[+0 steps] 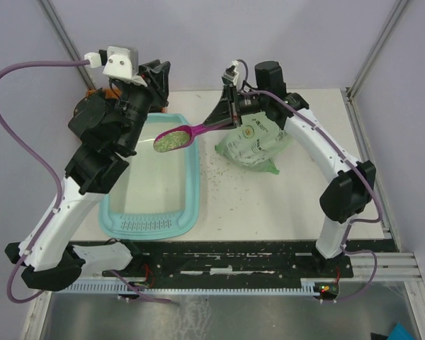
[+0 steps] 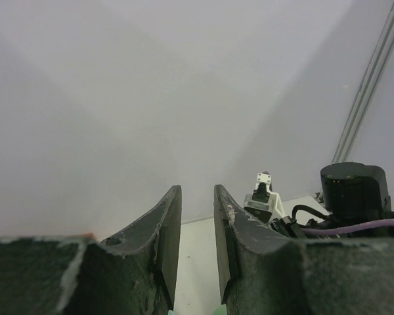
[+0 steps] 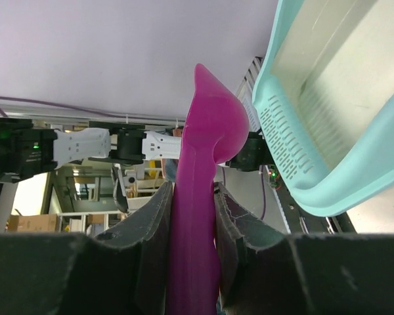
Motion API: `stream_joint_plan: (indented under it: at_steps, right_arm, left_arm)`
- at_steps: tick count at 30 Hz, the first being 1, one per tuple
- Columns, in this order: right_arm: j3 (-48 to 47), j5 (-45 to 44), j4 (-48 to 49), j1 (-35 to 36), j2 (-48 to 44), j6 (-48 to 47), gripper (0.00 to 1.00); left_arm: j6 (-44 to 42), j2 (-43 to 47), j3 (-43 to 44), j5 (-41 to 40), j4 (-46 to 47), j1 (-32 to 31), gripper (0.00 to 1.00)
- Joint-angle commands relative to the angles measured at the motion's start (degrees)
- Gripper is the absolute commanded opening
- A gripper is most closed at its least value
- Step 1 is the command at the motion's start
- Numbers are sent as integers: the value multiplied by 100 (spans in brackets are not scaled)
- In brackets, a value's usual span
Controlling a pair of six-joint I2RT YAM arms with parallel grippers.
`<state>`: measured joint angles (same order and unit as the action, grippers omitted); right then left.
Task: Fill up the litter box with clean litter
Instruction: Pour the cat litter into the litter box.
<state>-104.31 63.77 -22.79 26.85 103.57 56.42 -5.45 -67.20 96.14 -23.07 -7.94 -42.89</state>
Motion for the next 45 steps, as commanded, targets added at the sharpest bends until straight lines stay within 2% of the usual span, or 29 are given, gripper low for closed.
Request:
stream_joint_plan:
  at_steps: [1, 5, 11, 15, 28, 36, 45]
  right_arm:
    - [-702, -192, -310, 382, 240, -551, 2]
    - [-1224, -564, -1042, 712, 466, -1336, 2]
    - [-2023, -1603, -2407, 1000, 660, -2745, 2]
    - [-2355, -2181, -2870, 1135, 743, -3274, 2]
    - [-2838, -2756, -3144, 1285, 1137, -3779, 2]
    - [-3773, -2891, -3096, 1289, 1781, -4045, 2]
    - [-4645, -3793, -3123, 1421, 2227, -5112, 2]
  left_arm:
    - [-219, 244, -82, -178, -5, -16, 33]
    - [-211, 369, -167, -234, -35, -12, 33]
    - [-159, 520, -292, -296, -107, -17, 33]
    - [-158, 557, -367, -305, -126, -15, 34]
    - [-60, 787, -607, -320, -165, -17, 34]
    - [117, 982, -874, -349, -221, -16, 34]
    - [165, 1080, -1129, -375, -163, -11, 34]
